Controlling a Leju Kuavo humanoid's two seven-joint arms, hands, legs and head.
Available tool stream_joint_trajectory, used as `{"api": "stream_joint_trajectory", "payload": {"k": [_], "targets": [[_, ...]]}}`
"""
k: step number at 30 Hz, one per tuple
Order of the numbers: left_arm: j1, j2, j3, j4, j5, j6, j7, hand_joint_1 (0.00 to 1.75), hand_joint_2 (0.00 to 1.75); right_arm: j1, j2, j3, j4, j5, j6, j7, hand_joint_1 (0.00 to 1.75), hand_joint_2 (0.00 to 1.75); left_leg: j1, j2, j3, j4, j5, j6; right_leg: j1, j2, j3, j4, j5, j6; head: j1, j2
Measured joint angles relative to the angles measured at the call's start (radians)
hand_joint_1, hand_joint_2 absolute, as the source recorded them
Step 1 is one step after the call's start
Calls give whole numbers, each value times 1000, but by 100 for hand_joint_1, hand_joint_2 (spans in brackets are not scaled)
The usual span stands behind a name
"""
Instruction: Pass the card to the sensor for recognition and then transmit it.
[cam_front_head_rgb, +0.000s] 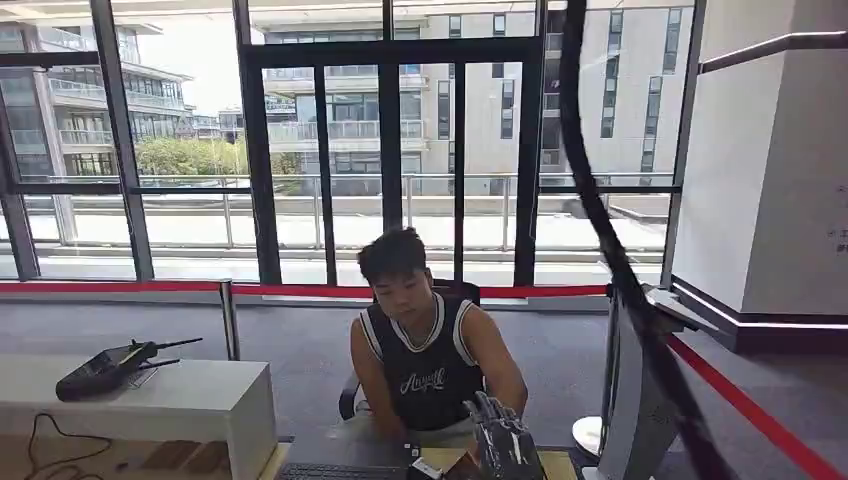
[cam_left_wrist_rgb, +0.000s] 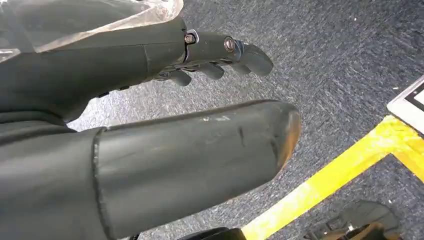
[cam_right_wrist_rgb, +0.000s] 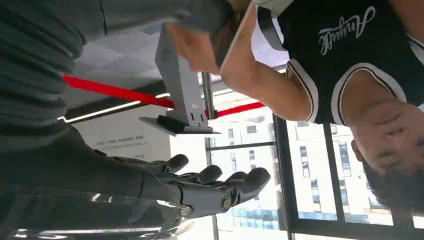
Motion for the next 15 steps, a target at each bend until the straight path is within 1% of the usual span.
{"api": "stream_joint_trajectory", "payload": {"k": [5,8,10,13,15], "targets": [[3,0,0,0,3,0,0,0,0,0,-7,1,11,5,-31,-4,0,0,0,0,0,0,0,0,0,0,0,0,0,0,0,0],[5,0,0,0,11,6,-2,0,0,-2,-18,5,11,50,-71,-8,0,0,0,0,0,0,0,0,0,0,0,0,0,0,0,0],[7,0,0,0,20,12,-6,0,0,-4,-29,13,10,101,-93,5,0,0,0,0,0,0,0,0,0,0,0,0,0,0,0,0],[11,0,0,0,34,19,-12,0,0,-5,-65,24,-17,187,-117,46,0,0,0,0,0,1,0,0,0,0,0,0,0,0,0,0],[17,1,0,0,43,23,-17,0,0,-3,-106,29,-48,229,-116,68,0,0,0,0,1,1,0,0,0,0,0,-1,0,0,0,0]]}}
